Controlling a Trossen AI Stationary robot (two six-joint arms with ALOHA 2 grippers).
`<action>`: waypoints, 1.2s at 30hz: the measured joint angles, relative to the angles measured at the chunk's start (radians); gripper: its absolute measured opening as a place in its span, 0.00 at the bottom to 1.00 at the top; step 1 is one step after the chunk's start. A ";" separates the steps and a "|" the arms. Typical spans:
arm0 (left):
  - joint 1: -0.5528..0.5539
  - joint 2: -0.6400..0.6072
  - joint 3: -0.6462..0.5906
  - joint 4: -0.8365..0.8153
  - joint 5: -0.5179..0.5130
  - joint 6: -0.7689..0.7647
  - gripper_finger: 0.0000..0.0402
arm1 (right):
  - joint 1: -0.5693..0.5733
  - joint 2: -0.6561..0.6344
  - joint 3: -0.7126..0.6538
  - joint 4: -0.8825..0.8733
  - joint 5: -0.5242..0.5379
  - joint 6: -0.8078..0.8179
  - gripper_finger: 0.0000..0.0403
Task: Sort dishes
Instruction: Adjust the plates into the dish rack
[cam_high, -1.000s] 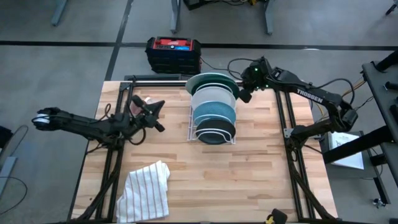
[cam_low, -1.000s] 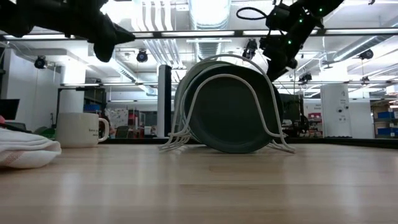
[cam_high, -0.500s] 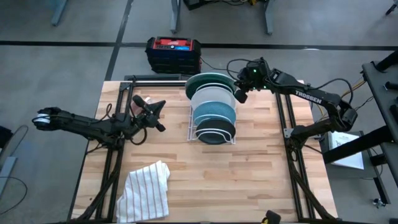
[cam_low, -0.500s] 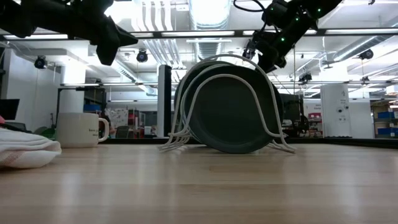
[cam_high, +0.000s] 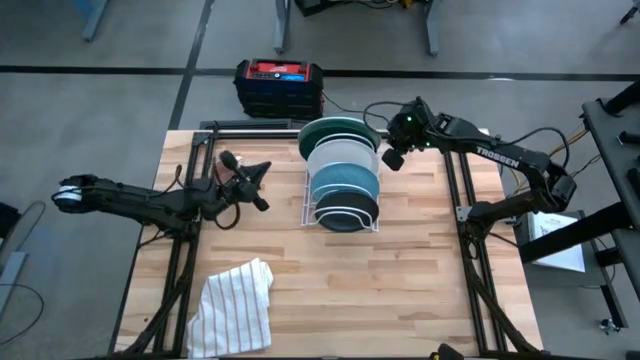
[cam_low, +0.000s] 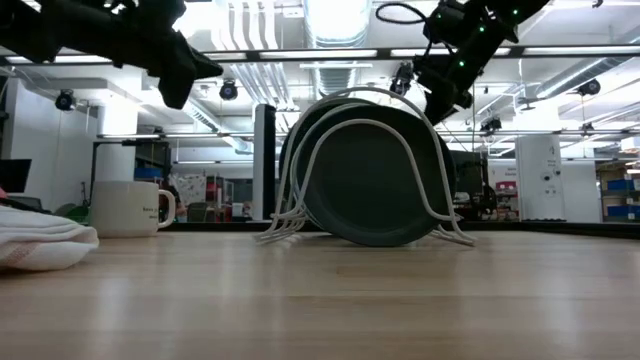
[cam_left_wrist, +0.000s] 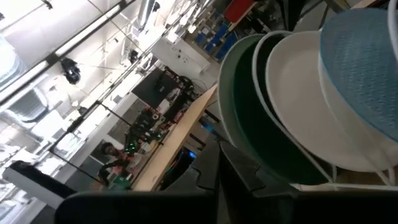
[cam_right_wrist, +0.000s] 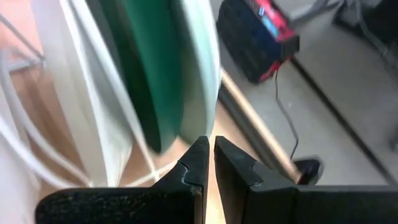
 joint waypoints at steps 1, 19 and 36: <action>0.010 0.007 0.000 0.000 0.019 -0.014 0.00 | 0.000 0.000 -0.006 -0.016 0.000 0.010 0.04; 0.366 0.371 0.191 -0.258 0.681 -0.354 0.00 | 0.067 0.000 -0.230 0.140 -0.001 0.155 0.05; 0.386 0.641 0.308 -0.255 0.693 -0.343 0.00 | 0.118 -0.008 -0.244 0.258 -0.002 0.162 0.05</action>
